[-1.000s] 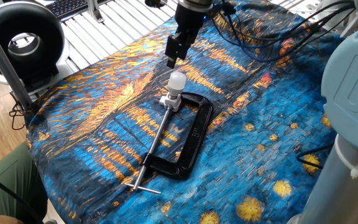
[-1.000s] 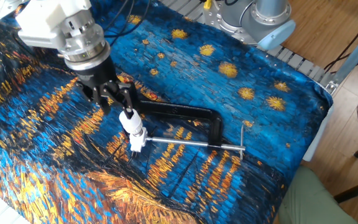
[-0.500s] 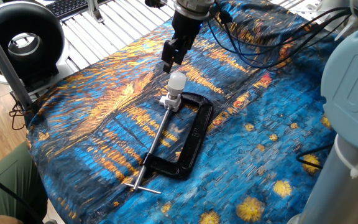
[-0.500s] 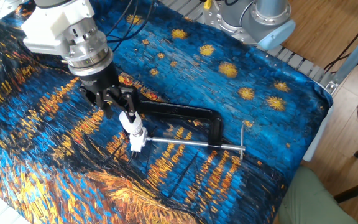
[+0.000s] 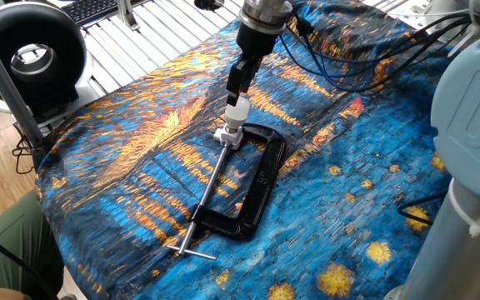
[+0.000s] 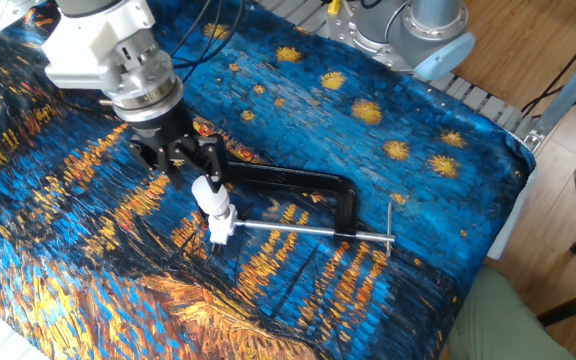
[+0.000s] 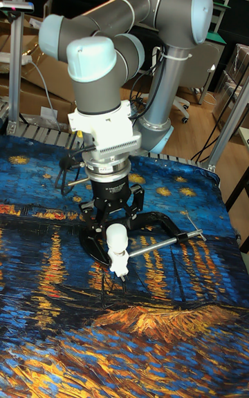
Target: Install the light bulb by rotating it
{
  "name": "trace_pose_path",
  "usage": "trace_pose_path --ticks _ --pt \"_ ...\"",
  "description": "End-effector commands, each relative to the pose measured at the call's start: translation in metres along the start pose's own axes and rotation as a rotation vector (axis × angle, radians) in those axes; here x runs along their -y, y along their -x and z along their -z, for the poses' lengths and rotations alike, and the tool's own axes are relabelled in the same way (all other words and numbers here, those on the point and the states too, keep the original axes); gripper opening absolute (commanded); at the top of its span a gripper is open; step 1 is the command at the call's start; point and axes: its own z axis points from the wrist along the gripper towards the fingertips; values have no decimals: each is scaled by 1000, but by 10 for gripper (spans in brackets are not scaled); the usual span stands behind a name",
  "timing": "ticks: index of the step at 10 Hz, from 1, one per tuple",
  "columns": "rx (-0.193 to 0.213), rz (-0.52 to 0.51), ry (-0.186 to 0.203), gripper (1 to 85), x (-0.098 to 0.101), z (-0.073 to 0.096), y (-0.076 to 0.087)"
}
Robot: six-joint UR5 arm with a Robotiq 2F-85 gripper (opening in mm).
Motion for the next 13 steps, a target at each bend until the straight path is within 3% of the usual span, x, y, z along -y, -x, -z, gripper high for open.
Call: trace_pose_path --ticks 1,13 --pt "2 74 2 600 -3 -9 -3" --pt "-6 126 -37 560 2 -18 -8"
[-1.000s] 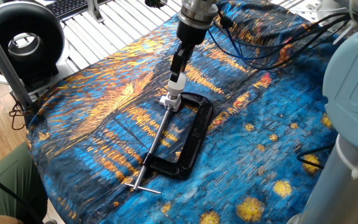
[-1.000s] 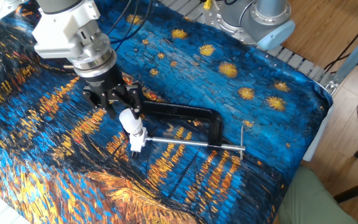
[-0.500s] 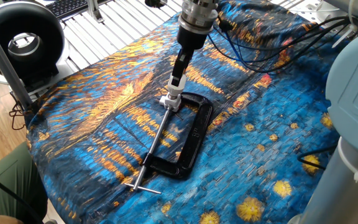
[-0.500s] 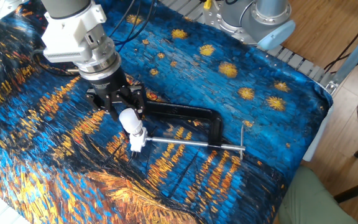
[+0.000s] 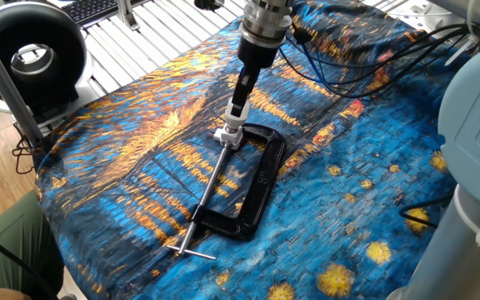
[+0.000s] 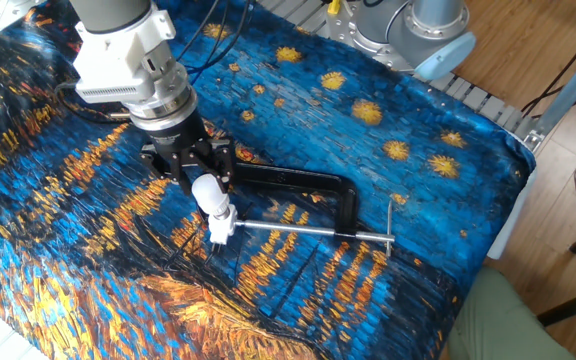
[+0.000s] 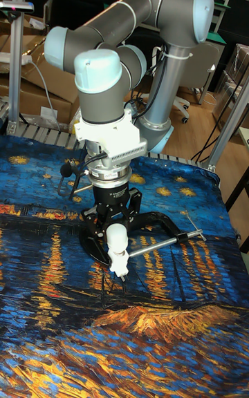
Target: Install the light bulb by rotating it
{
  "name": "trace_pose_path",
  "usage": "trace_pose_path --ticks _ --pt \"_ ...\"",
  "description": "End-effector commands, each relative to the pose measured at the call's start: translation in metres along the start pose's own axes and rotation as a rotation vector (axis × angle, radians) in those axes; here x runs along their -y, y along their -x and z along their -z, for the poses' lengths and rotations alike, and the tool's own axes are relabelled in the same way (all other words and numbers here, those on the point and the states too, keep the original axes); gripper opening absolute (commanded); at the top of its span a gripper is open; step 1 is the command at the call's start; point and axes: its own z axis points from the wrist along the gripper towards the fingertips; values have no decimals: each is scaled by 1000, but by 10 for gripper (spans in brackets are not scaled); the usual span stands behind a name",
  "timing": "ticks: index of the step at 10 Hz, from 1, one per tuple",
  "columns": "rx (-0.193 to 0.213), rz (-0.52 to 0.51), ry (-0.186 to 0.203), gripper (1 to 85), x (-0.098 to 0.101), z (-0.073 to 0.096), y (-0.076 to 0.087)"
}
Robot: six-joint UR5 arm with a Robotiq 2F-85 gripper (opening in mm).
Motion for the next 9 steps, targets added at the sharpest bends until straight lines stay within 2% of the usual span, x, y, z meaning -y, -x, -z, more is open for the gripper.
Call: trace_pose_path --ticks 1,3,9 --pt "11 2 -9 560 2 1 3" --pt "16 -18 -15 540 2 1 5" --pt "14 -116 -27 377 -1 2 5"
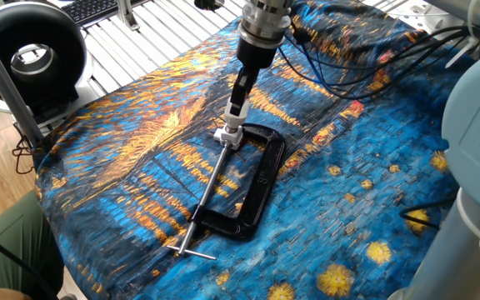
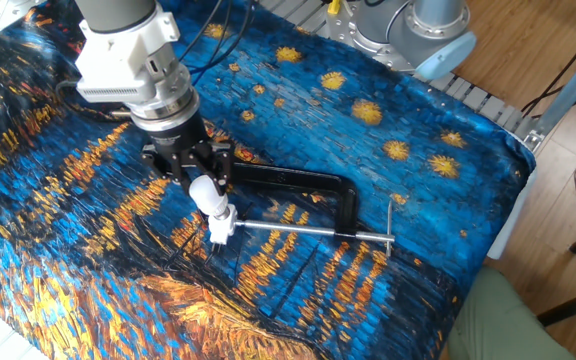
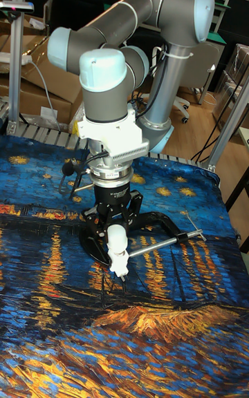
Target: Install the light bulb by rotating it
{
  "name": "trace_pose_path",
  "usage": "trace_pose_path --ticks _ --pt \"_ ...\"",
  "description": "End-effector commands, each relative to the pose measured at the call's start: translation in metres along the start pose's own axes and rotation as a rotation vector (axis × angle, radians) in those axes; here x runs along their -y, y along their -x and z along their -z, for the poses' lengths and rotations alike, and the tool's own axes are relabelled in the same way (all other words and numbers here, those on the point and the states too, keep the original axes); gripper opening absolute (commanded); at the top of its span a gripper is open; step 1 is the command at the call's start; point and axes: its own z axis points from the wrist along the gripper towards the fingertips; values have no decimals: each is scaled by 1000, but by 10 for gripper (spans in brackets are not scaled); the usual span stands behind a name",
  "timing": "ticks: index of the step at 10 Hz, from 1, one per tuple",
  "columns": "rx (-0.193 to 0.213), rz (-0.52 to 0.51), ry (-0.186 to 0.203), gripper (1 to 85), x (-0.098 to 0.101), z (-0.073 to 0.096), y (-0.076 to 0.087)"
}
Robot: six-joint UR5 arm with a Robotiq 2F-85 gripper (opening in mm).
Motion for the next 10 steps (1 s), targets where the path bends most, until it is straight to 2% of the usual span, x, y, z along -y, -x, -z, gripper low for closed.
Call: trace_pose_path --ticks 1,2,3,4,6,9,10 --pt "11 -95 -14 330 1 2 4" --pt "2 -149 -27 270 2 4 3" --pt "-10 -212 -58 157 2 8 3" --pt "-18 -263 -86 80 -2 13 6" --pt "-13 -293 -84 53 -8 15 13" --pt "-8 -366 -140 10 2 19 17" --pt "-11 -401 -140 10 -1 21 21"
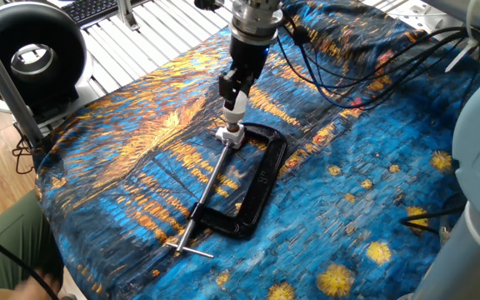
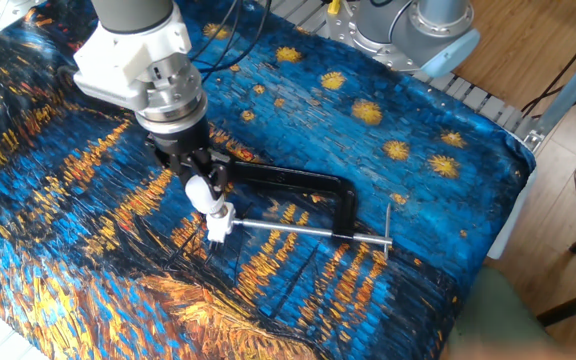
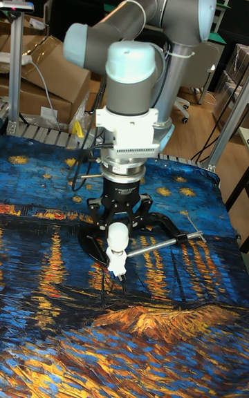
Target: Install the light bulb by rotating it
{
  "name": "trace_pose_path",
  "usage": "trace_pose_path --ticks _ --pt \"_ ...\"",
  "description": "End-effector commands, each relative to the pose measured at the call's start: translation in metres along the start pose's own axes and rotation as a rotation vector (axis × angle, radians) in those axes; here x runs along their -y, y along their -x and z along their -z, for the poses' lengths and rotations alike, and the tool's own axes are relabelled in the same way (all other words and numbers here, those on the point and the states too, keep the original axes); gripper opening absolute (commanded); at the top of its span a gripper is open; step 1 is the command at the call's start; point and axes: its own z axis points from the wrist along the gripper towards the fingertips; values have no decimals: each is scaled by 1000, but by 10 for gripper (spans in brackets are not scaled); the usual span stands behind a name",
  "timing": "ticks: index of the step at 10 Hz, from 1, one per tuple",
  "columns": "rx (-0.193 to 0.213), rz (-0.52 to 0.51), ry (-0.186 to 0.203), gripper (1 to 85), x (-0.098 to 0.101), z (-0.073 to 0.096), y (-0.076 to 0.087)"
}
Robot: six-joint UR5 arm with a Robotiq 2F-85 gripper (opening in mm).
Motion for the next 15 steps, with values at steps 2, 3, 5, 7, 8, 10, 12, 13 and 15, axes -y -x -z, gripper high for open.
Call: trace_pose_path --ticks 2,3,5,7,8,10,12,13,15 --pt "-51 -132 -36 10 -14 20 4" --pt "-71 -127 -63 10 -14 26 2" --pt "-86 -110 -155 10 -6 31 3" --pt "-108 -119 -212 10 -5 35 2" --pt "-113 -115 -214 10 -1 34 0" --pt "-132 -89 -237 10 21 32 -7" --pt "-160 -102 -249 10 31 33 -18" --pt "-166 -123 -234 10 27 33 -22" --pt "-146 -129 -206 10 23 32 -23"
